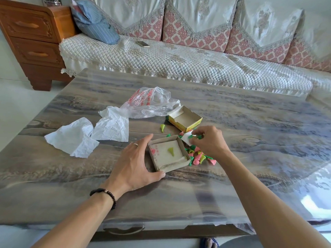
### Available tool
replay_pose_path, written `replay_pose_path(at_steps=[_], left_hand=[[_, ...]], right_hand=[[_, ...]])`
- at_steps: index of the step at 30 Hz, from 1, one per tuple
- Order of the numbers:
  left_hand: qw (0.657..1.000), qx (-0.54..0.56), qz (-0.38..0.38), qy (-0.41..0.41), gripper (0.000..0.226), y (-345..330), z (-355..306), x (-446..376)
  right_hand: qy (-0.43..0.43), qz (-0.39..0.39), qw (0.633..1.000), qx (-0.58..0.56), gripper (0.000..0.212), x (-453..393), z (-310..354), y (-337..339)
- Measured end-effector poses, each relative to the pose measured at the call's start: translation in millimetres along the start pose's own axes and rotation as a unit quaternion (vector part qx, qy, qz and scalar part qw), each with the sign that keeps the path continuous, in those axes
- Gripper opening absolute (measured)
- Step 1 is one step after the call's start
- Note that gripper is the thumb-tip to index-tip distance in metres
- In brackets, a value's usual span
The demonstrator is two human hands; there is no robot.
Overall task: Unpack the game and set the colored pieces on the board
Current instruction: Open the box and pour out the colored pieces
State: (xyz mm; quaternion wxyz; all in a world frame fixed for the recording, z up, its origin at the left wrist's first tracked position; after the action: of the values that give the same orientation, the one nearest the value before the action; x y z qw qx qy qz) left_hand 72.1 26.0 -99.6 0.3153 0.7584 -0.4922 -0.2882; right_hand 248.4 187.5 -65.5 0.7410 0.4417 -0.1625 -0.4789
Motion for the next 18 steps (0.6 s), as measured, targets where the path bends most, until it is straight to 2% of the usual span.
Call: replay_pose_path(at_steps=[2, 4, 6, 8, 11, 12, 14, 16, 18], left_hand=[[1.000, -0.002, -0.013, -0.009, 0.108, 1.4, -0.9, 1.0], [1.000, -0.009, -0.018, -0.015, 0.106, 1.7, -1.2, 1.5], [1.000, -0.004, -0.016, -0.011, 0.106, 1.2, -0.3, 1.2], [1.000, 0.001, -0.011, -0.005, 0.106, 1.1, 0.7, 0.9], [1.000, 0.007, -0.005, 0.002, 0.106, 0.5, 1.5, 0.4], [1.000, 0.010, -0.004, 0.005, 0.105, 0.5, 1.4, 0.3], [1.000, 0.009, -0.004, 0.011, 0.105, 0.4, 2.0, -0.2], [1.000, 0.003, -0.003, 0.012, 0.106, -0.2, 2.5, -0.4], [1.000, -0.001, 0.001, 0.012, 0.108, -0.6, 2.7, 0.0]], right_hand=[[0.026, 0.019, 0.998, 0.053, 0.034, 3.4, 2.7, -4.2], [0.080, -0.016, 0.991, 0.108, 0.032, 8.0, 15.5, -3.7], [0.169, -0.047, 0.981, 0.088, 0.024, 15.0, 39.8, -4.5], [0.269, -0.001, 0.960, 0.081, 0.020, 26.3, 68.1, -15.6], [0.348, 0.129, 0.902, 0.222, 0.024, 39.9, 88.0, -46.4], [0.342, 0.157, 0.886, 0.272, 0.026, 39.6, 87.7, -52.3], [0.299, 0.197, 0.888, 0.288, 0.028, 33.8, 83.5, -55.2], [0.247, 0.243, 0.909, 0.230, 0.024, 29.4, 78.6, -53.2], [0.207, 0.302, 0.914, 0.174, 0.021, 27.3, 74.6, -52.0]])
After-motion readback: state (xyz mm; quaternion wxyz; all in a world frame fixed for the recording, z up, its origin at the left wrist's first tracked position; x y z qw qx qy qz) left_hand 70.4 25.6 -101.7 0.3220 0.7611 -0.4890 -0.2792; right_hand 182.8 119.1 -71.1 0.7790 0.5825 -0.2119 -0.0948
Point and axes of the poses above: each hand's wrist, its own x-axis away from the middle knuckle, its own y-axis out of the back of the hand, z = x × y, the point moved 6 cm from there along -x, towards the middle knuckle, and after that the axes turned 10 degrees about y, right-handed, at the moved point
